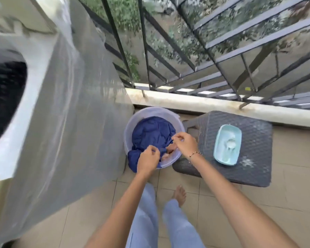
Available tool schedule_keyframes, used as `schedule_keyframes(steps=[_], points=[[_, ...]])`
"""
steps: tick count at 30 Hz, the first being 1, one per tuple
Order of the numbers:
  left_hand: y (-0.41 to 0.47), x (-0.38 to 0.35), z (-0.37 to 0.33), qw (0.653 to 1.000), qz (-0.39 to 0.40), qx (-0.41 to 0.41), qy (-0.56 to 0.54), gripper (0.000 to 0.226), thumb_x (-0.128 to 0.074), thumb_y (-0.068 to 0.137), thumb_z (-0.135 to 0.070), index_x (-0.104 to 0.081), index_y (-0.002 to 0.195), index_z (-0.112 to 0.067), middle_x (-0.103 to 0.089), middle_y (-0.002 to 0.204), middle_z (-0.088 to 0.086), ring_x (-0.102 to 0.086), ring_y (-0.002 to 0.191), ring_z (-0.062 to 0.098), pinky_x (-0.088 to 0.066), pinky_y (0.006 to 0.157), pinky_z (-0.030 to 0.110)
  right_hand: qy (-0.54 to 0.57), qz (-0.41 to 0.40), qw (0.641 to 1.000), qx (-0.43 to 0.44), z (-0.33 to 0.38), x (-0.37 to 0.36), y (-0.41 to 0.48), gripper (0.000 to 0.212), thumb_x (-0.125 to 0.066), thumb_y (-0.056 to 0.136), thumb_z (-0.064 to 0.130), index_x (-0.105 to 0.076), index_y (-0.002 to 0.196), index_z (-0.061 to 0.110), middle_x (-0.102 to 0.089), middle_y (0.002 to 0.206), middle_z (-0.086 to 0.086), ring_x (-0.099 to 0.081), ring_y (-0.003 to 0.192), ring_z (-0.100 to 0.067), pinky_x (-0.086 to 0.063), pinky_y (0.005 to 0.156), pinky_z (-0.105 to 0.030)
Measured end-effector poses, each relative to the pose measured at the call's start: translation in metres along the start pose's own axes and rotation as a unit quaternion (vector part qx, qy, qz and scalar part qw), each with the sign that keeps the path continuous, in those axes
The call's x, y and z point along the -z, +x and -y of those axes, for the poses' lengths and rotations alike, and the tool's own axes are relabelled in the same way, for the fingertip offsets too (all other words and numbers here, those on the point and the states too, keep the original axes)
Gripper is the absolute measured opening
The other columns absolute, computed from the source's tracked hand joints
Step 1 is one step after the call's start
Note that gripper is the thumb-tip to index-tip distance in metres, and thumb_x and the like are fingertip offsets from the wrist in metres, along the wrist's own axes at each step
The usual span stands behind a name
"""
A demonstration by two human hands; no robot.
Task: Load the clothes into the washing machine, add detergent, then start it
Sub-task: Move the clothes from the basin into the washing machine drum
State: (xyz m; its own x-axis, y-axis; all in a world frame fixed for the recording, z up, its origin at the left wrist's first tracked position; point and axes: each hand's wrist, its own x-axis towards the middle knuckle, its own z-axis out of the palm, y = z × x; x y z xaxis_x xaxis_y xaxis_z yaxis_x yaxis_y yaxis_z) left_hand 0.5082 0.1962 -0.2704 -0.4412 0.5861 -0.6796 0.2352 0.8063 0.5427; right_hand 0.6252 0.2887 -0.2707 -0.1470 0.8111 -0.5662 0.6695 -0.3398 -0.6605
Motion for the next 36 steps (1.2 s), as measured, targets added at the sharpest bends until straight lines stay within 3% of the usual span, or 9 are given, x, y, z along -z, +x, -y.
schedule_keyframes(steps=[4,8,12,16,20,23,28,33,36], points=[[0.069,-0.028,0.052,0.976,0.03,0.007,0.214,0.028,-0.053,0.087,-0.018,-0.061,0.11,-0.003,-0.062,0.118,0.019,-0.055,0.115,0.034,-0.044,0.096,0.039,-0.031,0.024,0.998,-0.048,-0.049,-0.045,0.052,0.02,-0.055,0.089,0.016,-0.07,0.093,0.004,-0.071,0.098,-0.014,-0.063,0.095,-0.025,-0.04,0.076,-0.019],[0.122,-0.039,0.097,0.882,0.056,-0.075,0.463,0.038,-0.048,0.09,-0.021,-0.051,0.124,-0.005,-0.049,0.132,0.014,-0.04,0.129,0.031,-0.026,0.112,0.038,-0.061,0.08,0.989,-0.108,-0.095,-0.094,0.088,0.024,-0.051,0.091,0.016,-0.065,0.098,-0.002,-0.067,0.104,-0.019,-0.062,0.101,-0.031,-0.044,0.085,-0.029],[0.164,-0.039,0.123,0.83,0.112,-0.056,0.544,0.058,-0.048,0.092,-0.042,-0.041,0.136,-0.005,-0.042,0.141,0.015,-0.03,0.137,0.032,-0.014,0.118,0.042,-0.1,0.145,0.973,-0.152,-0.127,-0.134,0.112,0.023,-0.046,0.093,0.017,-0.063,0.097,0.002,-0.065,0.099,-0.017,-0.06,0.096,-0.027,-0.039,0.068,-0.025],[0.196,-0.045,0.119,0.79,0.154,-0.037,0.593,0.033,-0.054,0.091,-0.027,-0.059,0.121,-0.013,-0.059,0.127,0.008,-0.05,0.123,0.028,-0.024,0.114,0.04,-0.173,0.175,0.963,-0.112,-0.146,-0.16,0.137,0.027,-0.048,0.089,0.006,-0.062,0.11,-0.001,-0.063,0.115,-0.019,-0.058,0.107,-0.032,-0.043,0.087,-0.03],[0.231,-0.053,0.096,0.89,0.107,-0.03,0.442,0.028,-0.051,0.091,-0.018,-0.063,0.11,-0.002,-0.064,0.117,0.019,-0.059,0.11,0.036,-0.045,0.09,0.037,-0.292,0.225,0.93,0.006,-0.161,-0.178,0.17,0.043,-0.054,0.08,-0.003,-0.052,0.122,-0.001,-0.051,0.127,-0.02,-0.048,0.119,-0.03,-0.036,0.1,-0.032],[0.264,-0.052,0.078,0.964,0.027,0.03,0.264,0.034,-0.044,0.091,-0.024,-0.059,0.109,0.001,-0.062,0.116,0.025,-0.058,0.101,0.039,-0.04,0.075,0.036,-0.338,0.239,0.909,0.049,-0.168,-0.192,0.194,0.059,-0.059,0.08,-0.001,-0.039,0.135,0.0,-0.04,0.142,-0.015,-0.037,0.134,-0.029,-0.028,0.109,-0.033],[0.286,-0.056,0.093,0.982,-0.026,0.029,0.185,0.034,-0.045,0.098,-0.024,-0.046,0.122,0.0,-0.055,0.124,0.019,-0.055,0.106,0.035,-0.04,0.079,0.038,-0.336,0.257,0.906,-0.004,-0.184,-0.209,0.208,0.086,-0.066,0.077,0.005,-0.016,0.147,0.012,-0.046,0.133,-0.018,-0.052,0.119,-0.035,-0.045,0.094,-0.044],[0.264,-0.056,0.11,0.977,-0.069,-0.179,0.094,0.045,-0.057,0.09,-0.016,-0.045,0.133,-0.012,-0.047,0.135,0.003,-0.045,0.125,0.019,-0.038,0.105,0.03,-0.271,0.152,0.95,-0.042,-0.184,-0.207,0.197,0.028,-0.045,0.09,0.005,-0.06,0.112,0.003,-0.064,0.112,-0.024,-0.058,0.108,-0.036,-0.043,0.088,-0.036],[0.243,-0.058,0.117,0.963,0.073,-0.224,0.131,0.069,-0.069,0.083,-0.025,-0.037,0.143,-0.013,-0.039,0.146,0.003,-0.033,0.138,0.021,-0.03,0.113,0.044,-0.191,0.147,0.97,-0.024,-0.158,-0.198,0.183,0.027,-0.044,0.091,0.007,-0.063,0.109,0.001,-0.067,0.104,-0.025,-0.06,0.097,-0.034,-0.042,0.086,-0.037]])
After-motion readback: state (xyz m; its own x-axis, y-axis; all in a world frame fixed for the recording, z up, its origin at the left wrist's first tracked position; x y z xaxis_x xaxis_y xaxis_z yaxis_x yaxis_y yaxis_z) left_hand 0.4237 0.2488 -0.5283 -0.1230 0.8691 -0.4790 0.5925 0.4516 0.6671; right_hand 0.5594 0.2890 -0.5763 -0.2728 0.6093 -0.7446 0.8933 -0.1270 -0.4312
